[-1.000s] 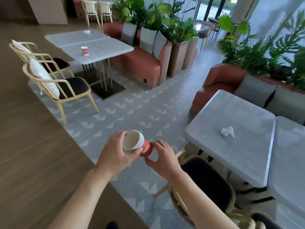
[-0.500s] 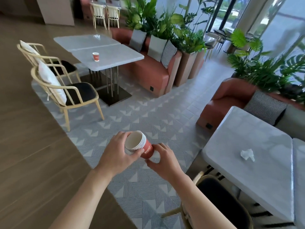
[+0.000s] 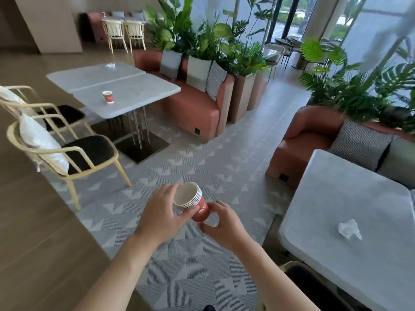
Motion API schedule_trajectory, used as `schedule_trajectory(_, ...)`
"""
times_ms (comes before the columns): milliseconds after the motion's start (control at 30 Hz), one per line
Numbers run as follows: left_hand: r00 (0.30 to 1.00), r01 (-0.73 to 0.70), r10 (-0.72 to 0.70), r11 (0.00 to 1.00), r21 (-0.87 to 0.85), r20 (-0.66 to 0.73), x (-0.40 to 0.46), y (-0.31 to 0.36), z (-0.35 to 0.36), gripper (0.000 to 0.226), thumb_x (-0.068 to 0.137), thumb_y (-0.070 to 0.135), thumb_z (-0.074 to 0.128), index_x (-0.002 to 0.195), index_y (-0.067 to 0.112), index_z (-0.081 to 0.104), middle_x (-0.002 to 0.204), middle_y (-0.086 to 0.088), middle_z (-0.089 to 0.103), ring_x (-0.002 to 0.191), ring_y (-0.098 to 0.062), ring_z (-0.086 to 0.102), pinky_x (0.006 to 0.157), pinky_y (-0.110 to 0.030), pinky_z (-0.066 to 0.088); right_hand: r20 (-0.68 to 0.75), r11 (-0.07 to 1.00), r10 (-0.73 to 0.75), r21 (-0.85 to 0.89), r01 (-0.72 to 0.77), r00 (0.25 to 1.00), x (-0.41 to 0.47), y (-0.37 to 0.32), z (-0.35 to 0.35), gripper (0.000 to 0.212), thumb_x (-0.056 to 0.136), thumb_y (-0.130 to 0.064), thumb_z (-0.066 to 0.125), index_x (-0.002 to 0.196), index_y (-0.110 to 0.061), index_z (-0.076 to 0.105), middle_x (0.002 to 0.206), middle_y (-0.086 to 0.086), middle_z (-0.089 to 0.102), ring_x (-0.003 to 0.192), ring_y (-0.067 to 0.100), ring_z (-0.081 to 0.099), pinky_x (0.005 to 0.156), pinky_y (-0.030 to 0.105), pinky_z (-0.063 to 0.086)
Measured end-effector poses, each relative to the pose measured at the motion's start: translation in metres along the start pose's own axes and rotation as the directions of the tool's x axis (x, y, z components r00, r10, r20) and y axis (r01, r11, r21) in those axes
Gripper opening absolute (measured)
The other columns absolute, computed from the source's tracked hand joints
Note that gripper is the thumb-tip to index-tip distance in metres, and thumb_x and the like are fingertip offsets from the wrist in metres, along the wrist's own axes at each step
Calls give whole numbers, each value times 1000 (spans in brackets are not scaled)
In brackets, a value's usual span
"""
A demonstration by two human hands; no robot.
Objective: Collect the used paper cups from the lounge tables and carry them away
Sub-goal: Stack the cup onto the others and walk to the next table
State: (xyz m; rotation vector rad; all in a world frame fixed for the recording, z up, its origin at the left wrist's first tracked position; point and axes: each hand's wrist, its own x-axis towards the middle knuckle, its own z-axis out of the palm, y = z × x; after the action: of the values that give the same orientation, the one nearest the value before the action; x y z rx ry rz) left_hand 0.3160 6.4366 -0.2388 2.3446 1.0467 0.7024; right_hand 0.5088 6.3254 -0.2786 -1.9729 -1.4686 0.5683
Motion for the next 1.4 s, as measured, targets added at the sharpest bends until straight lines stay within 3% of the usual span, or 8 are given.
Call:
schedule_trajectory(200, 999, -43, 41, 994, 103, 22, 88, 16, 32, 89, 86, 89, 50, 146, 22, 52, 129, 10, 57, 115, -7, 49, 99, -32, 50, -36, 999, 18, 43, -16, 999, 63, 42, -41, 48, 82, -46, 83, 125, -30, 69, 110, -26, 58, 105, -2, 55, 88, 8, 38)
schedule_trajectory(367, 995, -86, 81, 989, 122, 51, 145, 38, 59, 90, 86, 90, 48, 143, 20, 57, 125, 10, 57, 114, -10, 52, 97, -35, 53, -43, 996, 35, 90, -31, 998, 94, 79, -70, 46, 83, -48, 82, 124, -31, 69, 112, -26, 60, 108, -5, 55, 88, 7, 38)
schedule_trajectory(467, 992, -112, 105, 986, 121, 66, 173, 54, 75, 93, 86, 90, 47, 146, 19, 56, 130, 7, 57, 118, -12, 53, 99, -37, 53, -59, 992, 48, 116, -41, 997, 107, 95, -90, 43, 84, -46, 82, 122, -29, 70, 112, -23, 62, 107, -4, 56, 91, 12, 43)
schedule_trajectory(600, 984, -160, 153, 984, 80, 90, 208, 74, 97, 96, 85, 91, 47, 146, 19, 57, 126, 8, 58, 117, -10, 52, 96, -31, 49, -104, 984, 80, 166, -62, 991, 116, 117, -115, 44, 85, -46, 82, 124, -31, 70, 113, -28, 60, 109, -10, 55, 92, 8, 41)
schedule_trajectory(900, 964, -149, 181, 974, -169, 194, 283, 102, 166, 94, 75, 91, 59, 138, 21, 63, 125, 9, 63, 120, -16, 58, 101, -42, 52, -208, 956, 244, 214, -200, 947, 133, 163, -147, 40, 90, -44, 79, 121, -20, 72, 112, -4, 66, 106, 13, 61, 97, 39, 52)
schedule_trajectory(1067, 947, -165, 232, 945, -283, 223, 334, 112, 200, 86, 73, 88, 64, 132, 24, 66, 117, 11, 65, 114, -14, 61, 94, -32, 48, -272, 932, 333, 236, -273, 903, 157, 182, -166, 41, 91, -47, 77, 127, -29, 70, 114, -9, 66, 107, 9, 60, 99, 36, 52)
schedule_trajectory(1400, 892, -213, 343, 892, -398, 292, 461, 122, 241, 84, 79, 83, 68, 135, 21, 66, 122, 6, 67, 118, -17, 62, 100, -33, 47, -369, 878, 478, 240, -415, 797, 248, 206, -208, 40, 89, -54, 75, 123, -34, 69, 108, -13, 63, 104, 6, 59, 96, 40, 54)
